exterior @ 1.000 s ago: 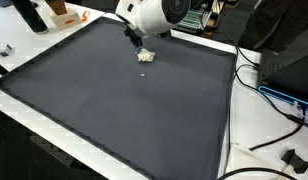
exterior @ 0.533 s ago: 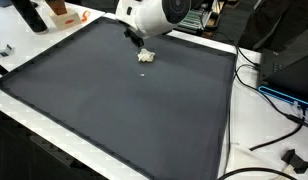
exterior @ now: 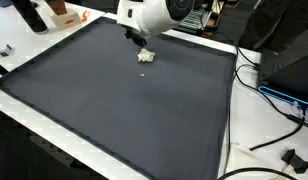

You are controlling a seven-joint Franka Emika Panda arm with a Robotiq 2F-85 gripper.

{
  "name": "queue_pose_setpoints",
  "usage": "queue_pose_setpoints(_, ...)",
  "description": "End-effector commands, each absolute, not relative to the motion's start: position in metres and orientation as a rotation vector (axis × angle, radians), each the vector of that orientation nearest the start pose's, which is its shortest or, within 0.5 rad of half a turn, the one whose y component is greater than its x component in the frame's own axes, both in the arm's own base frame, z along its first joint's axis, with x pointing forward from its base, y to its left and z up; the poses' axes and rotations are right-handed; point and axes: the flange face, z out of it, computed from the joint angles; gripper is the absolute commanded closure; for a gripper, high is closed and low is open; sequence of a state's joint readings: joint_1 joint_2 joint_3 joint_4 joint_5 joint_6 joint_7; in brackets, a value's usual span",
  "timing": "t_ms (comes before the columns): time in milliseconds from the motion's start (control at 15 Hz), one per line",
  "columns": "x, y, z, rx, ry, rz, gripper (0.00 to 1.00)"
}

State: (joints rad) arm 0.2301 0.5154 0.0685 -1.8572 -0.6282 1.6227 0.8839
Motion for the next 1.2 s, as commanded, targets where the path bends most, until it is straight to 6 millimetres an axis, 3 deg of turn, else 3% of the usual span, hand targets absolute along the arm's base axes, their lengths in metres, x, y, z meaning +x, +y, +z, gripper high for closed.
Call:
queue_pose_setpoints(0, 0.549, 0.109, 0.229, 2.279, -0.262, -0.364, 0.97)
queue_pose_setpoints(467, 0.547, 0.113, 0.251, 2.386, -0.11, -0.365, 0.97)
queue_pose_setpoints(1133, 0.534, 0.114, 0.303, 2.606, 0.093, -0.335, 0.97)
